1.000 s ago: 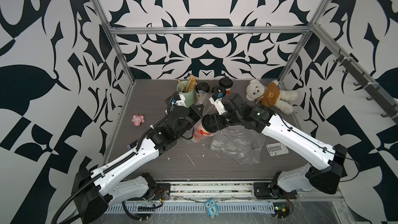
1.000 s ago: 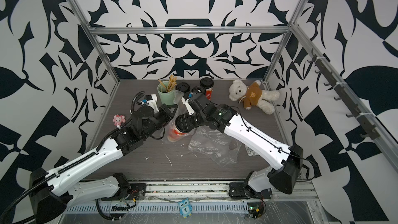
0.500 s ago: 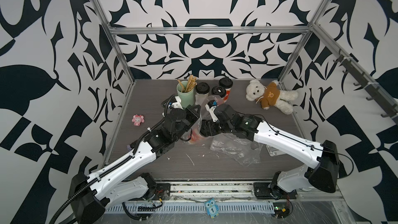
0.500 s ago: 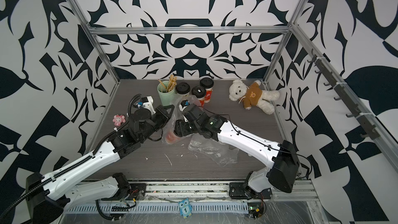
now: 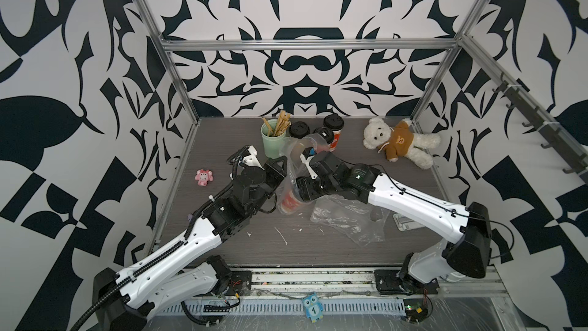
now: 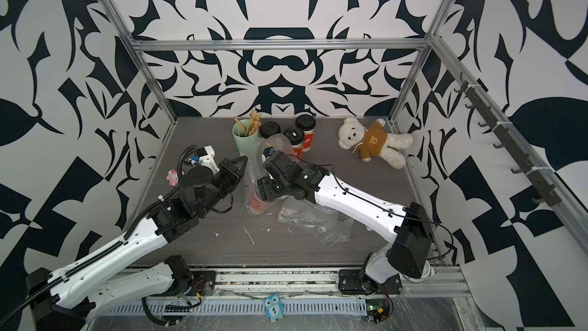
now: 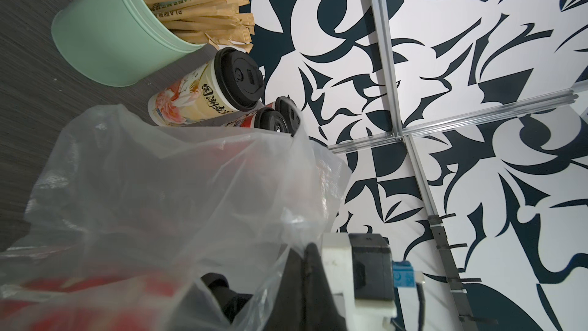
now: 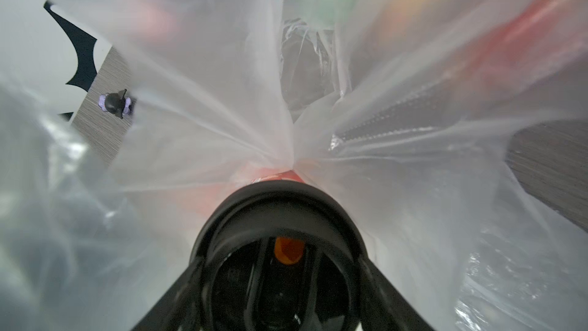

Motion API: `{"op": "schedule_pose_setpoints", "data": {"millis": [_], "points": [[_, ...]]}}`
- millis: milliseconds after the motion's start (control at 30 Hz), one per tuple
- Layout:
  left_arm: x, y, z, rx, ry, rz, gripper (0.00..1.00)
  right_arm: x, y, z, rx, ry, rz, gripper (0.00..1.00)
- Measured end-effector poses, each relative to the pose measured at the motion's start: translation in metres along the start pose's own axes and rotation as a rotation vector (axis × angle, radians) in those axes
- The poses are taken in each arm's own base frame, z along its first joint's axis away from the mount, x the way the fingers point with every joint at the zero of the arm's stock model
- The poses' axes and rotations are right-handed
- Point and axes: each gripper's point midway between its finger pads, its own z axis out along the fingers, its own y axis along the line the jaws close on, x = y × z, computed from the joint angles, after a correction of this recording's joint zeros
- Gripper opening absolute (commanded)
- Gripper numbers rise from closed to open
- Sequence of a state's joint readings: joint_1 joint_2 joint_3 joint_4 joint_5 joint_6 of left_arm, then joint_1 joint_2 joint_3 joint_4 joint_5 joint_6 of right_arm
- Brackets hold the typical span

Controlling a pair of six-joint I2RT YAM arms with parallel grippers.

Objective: Pack milk tea into plastic carrier bags
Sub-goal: Place the milk tea cup in the plastic carrier bag.

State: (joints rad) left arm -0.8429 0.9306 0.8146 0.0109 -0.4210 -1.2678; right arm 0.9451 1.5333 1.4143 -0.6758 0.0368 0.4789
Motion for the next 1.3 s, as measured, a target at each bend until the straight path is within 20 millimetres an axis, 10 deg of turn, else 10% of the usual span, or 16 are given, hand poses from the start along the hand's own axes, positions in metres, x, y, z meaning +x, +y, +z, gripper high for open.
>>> {"op": "schedule_pose_setpoints", "data": {"millis": [400, 633, 1133, 1167, 1300], "points": [[0.008, 0.040, 0.000, -0.089, -0.005, 0.016, 0.00, 0.037, -0.001, 0.002, 0.077, 0.254, -0.099, 0.38], [0.005, 0.050, -0.004, -0.110, -0.023, 0.016, 0.00, 0.043, 0.013, 0.004, 0.082, 0.302, -0.155, 0.64], [0.008, 0.062, -0.002, -0.148, -0.019, 0.031, 0.00, 0.041, 0.019, 0.008, 0.071, 0.320, -0.176, 0.77], [0.008, 0.062, -0.002, -0.150, -0.020, 0.032, 0.00, 0.041, 0.020, 0.008, 0.069, 0.320, -0.178, 0.95], [0.008, 0.063, -0.002, -0.152, -0.019, 0.033, 0.00, 0.042, 0.022, 0.011, 0.061, 0.331, -0.184, 0.98]]}}
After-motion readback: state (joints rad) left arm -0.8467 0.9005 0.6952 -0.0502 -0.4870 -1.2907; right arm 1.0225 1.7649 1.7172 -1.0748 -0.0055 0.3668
